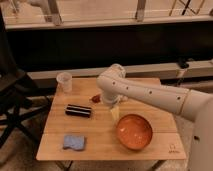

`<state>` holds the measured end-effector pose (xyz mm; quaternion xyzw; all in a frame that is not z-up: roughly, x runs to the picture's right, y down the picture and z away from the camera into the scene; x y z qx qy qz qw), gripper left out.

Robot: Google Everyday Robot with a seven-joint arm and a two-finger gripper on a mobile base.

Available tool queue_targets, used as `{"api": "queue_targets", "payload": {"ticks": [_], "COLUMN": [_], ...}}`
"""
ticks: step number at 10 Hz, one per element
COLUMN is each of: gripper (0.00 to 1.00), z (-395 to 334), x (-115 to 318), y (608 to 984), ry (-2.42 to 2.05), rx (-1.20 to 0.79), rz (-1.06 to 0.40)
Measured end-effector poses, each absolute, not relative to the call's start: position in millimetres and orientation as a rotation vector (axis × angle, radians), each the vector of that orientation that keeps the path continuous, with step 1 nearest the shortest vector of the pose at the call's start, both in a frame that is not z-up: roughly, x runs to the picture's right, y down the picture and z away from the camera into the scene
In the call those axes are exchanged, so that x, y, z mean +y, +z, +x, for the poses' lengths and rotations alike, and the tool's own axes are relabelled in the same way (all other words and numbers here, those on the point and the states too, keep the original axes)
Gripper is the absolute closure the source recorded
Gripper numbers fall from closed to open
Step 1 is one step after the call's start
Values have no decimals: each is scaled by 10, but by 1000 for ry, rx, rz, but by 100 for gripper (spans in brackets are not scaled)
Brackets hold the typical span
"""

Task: Push the eraser across the table

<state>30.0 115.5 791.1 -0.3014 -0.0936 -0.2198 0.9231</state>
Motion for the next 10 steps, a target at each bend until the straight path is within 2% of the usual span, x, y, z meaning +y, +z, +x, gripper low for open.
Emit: {"api": "queue_targets", "payload": {"ticks": [4,5,8,9,10], "gripper": [25,30,55,55,59], "z": [289,284,256,256,265], "x": [1182,1188,1208,1208,1231], "y": [7947,7956,7975,7975,8001], "ry": [-456,-457,-461,-461,-460], "rx": [-195,-195,-196,-196,-192], "rz": [-624,-625,-630,-630,-638]}}
